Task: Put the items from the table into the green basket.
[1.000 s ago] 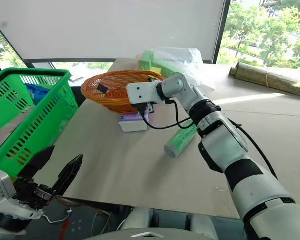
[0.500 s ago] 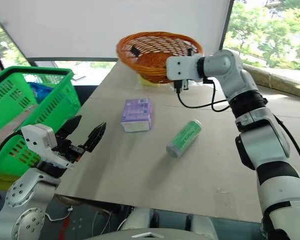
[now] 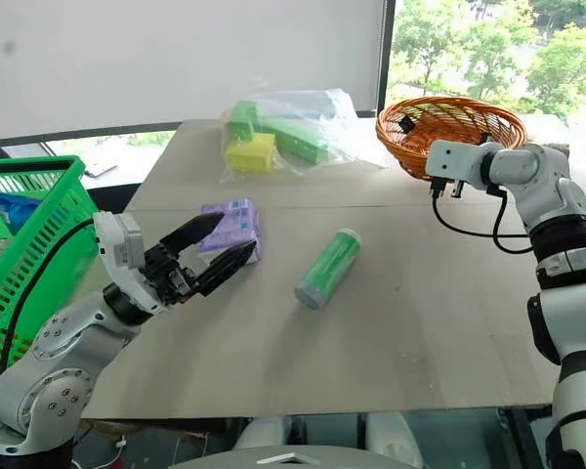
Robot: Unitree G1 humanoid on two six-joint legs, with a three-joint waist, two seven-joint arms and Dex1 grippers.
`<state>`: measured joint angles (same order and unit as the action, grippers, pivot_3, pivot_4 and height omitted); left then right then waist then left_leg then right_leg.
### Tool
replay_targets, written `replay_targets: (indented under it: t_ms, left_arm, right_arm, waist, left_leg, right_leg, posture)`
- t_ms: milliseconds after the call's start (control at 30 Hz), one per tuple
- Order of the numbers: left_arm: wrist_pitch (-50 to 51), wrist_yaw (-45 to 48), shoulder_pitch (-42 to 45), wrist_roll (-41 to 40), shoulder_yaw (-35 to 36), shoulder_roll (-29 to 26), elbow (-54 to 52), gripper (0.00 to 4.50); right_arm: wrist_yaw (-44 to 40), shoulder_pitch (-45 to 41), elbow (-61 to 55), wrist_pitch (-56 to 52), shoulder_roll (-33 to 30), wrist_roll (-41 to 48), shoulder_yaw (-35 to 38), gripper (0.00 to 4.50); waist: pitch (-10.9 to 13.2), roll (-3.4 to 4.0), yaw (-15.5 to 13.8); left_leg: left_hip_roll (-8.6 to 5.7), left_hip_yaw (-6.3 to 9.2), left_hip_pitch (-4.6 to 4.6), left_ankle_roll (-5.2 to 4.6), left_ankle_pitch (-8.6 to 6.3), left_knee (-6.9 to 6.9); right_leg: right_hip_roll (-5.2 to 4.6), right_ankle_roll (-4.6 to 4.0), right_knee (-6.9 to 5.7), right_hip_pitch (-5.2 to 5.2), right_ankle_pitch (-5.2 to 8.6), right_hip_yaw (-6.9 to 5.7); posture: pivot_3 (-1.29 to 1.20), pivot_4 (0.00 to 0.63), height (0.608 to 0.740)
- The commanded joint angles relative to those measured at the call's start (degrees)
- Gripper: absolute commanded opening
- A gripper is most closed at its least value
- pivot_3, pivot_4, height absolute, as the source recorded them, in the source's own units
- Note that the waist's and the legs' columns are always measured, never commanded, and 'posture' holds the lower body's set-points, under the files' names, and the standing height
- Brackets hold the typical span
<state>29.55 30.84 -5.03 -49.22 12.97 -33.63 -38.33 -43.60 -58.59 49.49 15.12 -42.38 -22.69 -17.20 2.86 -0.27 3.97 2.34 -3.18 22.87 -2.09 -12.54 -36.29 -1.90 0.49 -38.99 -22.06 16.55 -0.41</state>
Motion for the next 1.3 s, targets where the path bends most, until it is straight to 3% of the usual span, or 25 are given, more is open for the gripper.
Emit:
replay_targets:
  t_ms: [33,100,167,300,333,500,700,833,1100,1267,1300]
  left_arm:
    - [-0.45,-1.17,1.77,1.43,-0.37,-0.09,-1.67,4.50]
    - [-0.20,-1.94,2.49,2.60,-0.38,-0.31,-0.78,4.50]
    - [0.66,-3.58,3.22,4.46,-0.49,-0.64,0.45,4.50]
    - [1.42,-6.46,4.10,10.45,-1.61,-1.21,2.96,4.50]
    - [1.12,-6.75,4.04,11.91,-1.99,-1.20,3.46,4.50]
    - [-0.38,-9.40,5.84,22.22,-6.74,-0.71,10.02,4.50]
    - [-4.45,-5.19,14.23,37.18,-15.43,-7.16,24.02,4.50]
    - [-7.34,-1.40,18.17,44.80,-20.26,-11.72,31.58,4.50]
    - [-8.63,5.53,23.12,47.18,-24.42,-8.25,39.78,4.50]
    - [-8.67,5.21,25.69,49.54,-23.92,-6.21,42.68,2.95]
    - [-8.90,5.37,25.61,49.84,-23.86,-6.10,42.83,2.45]
  right_arm:
    - [3.01,-0.41,1.22,-1.23,-1.83,-1.65,0.67,0.61]
    - [1.10,-0.22,0.94,-1.79,-2.02,-0.37,1.57,1.65]
    - [-2.25,0.54,-0.90,-2.41,-2.06,2.44,3.12,2.22]
    - [-11.68,6.39,-12.01,-8.77,-1.22,13.32,8.24,4.22]
    - [-13.51,8.22,-15.65,-11.15,-0.69,16.47,9.72,4.46]
    - [-23.14,19.02,-43.87,-38.86,1.49,41.70,18.02,4.46]
    - [-23.87,23.05,-57.47,-56.03,-2.56,53.22,20.90,4.46]
    - [-22.88,24.90,-60.98,-59.25,-4.67,55.53,21.39,4.46]
    - [-21.93,27.92,-65.32,-58.49,-4.54,58.39,22.60,4.46]
    - [-21.42,28.58,-66.00,-58.24,-5.30,59.09,23.00,4.50]
    - [-21.35,28.62,-66.02,-58.18,-5.38,59.21,22.98,4.50]
  waist:
    - [0.00,0.00,-0.13]
    - [0.02,0.02,-0.13]
    - [0.02,0.02,-0.09]
    - [0.00,0.01,0.02]
    - [0.00,0.01,0.01]
    - [0.00,0.02,-0.08]
    - [-0.04,-0.06,-0.46]
    - [-0.04,-0.05,0.18]
    - [-0.06,-0.03,0.30]
    - [-0.09,-0.04,0.30]
    - [-0.10,-0.05,0.45]
  left_leg:
    - [-0.01,-0.01,0.00,0.00,0.00,-0.01]
    - [-0.05,-0.10,-0.01,-0.01,0.01,-0.08]
    - [-0.08,-0.21,-0.04,-0.01,0.01,-0.12]
    - [-0.06,-0.31,-0.11,-0.02,0.01,-0.16]
    - [-0.05,-0.32,-0.12,-0.02,0.01,-0.16]
    - [0.03,-0.21,-0.15,-0.03,0.00,-0.13]
    - [-0.05,-0.19,-0.16,-0.03,-0.01,-0.17]
    - [-0.05,-0.23,-0.14,-0.04,-0.01,-0.18]
    - [-0.03,-0.34,-0.01,-0.14,-0.09,-0.14]
    - [-0.05,-0.34,-0.03,-0.15,-0.08,-0.25]
    - [-0.05,-0.36,-0.03,-0.16,-0.08,-0.27]
  right_leg:
    - [0.00,0.01,0.00,0.00,0.00,0.00]
    - [0.02,0.08,-0.01,0.03,-0.05,0.06]
    - [0.03,0.16,-0.01,0.03,-0.09,0.17]
    - [0.05,0.32,0.04,0.09,-0.18,0.32]
    - [0.05,0.33,0.04,0.11,-0.18,0.33]
    - [-0.03,0.32,0.02,0.17,-0.18,0.22]
    - [0.00,0.32,0.04,0.20,-0.18,0.07]
    - [-0.03,0.31,0.09,0.17,-0.18,0.08]
    - [-0.10,0.33,0.06,0.00,-0.18,0.20]
    - [-0.02,0.39,0.04,0.04,-0.20,0.20]
    - [-0.03,0.42,0.05,0.04,-0.22,0.22]
  posture:
    - [-0.05,0.000,0.740]
    - [-0.06,0.000,0.740]
    - [-0.06,0.000,0.740]
    - [-0.08,0.000,0.740]
    - [-0.08,0.000,0.740]
    - [-0.10,0.000,0.740]
    - [-0.13,0.000,0.740]
    - [-0.15,0.000,0.740]
    - [-0.18,0.000,0.740]
    - [-0.19,0.000,0.740]
    - [-0.19,0.000,0.740]
